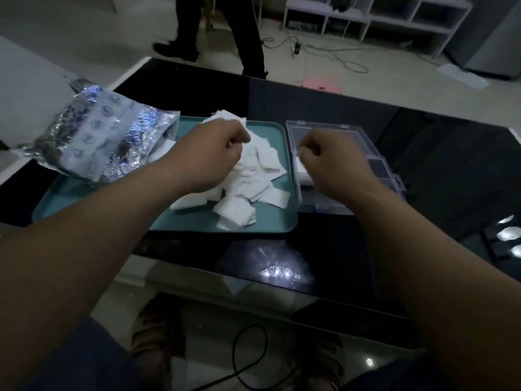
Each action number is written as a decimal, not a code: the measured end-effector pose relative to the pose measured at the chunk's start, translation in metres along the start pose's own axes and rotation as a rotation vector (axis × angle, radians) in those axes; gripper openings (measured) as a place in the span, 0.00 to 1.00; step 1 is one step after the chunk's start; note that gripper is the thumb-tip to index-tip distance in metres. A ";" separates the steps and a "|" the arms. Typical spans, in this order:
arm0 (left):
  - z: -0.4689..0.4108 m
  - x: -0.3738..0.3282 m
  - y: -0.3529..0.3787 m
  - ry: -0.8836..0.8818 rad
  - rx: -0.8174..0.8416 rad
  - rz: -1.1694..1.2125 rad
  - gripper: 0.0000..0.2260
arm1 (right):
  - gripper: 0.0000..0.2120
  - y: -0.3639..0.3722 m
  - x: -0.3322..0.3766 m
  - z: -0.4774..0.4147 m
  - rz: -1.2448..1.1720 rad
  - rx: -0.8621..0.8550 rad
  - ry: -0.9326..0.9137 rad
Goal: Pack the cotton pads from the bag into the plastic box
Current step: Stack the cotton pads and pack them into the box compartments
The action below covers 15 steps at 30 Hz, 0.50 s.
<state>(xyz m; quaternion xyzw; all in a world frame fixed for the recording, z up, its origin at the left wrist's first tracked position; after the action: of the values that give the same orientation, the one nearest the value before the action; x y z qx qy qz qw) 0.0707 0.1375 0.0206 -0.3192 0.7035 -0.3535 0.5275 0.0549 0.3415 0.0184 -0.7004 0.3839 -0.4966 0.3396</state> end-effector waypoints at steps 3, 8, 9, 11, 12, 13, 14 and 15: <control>0.019 0.025 0.005 -0.021 0.114 -0.122 0.11 | 0.08 0.025 0.038 0.013 0.021 0.125 -0.088; 0.039 0.016 0.020 0.113 0.338 -0.179 0.08 | 0.06 0.055 0.067 0.040 0.114 0.363 -0.100; 0.043 0.015 0.024 0.133 0.376 -0.195 0.10 | 0.06 0.057 0.067 0.046 0.101 0.381 -0.067; 0.051 0.018 0.037 0.144 0.439 -0.246 0.17 | 0.11 0.062 0.064 0.060 0.077 0.408 -0.011; 0.054 0.019 0.042 0.143 0.452 -0.272 0.20 | 0.14 0.067 0.062 0.066 0.081 0.422 0.012; 0.056 0.021 0.047 0.139 0.453 -0.284 0.21 | 0.17 0.072 0.061 0.069 0.091 0.434 0.034; 0.057 0.023 0.049 0.131 0.440 -0.276 0.21 | 0.20 0.077 0.060 0.071 0.099 0.443 0.054; 0.057 0.024 0.050 0.124 0.423 -0.260 0.20 | 0.21 0.083 0.060 0.071 0.105 0.453 0.072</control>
<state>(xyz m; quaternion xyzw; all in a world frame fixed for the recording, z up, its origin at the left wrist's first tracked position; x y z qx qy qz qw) 0.1166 0.1365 -0.0446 -0.2671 0.5979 -0.5767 0.4884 0.1188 0.2559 -0.0463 -0.5673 0.3106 -0.5762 0.4996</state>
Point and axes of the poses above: each hand's wrist, its own z-axis away from the middle knuckle, its own y-axis out of the palm, x = y × z, the point moved 10 cm from there along -z, towards the middle knuckle, and after that the axes turned 3 degrees about -x, right-handed, at the moved point
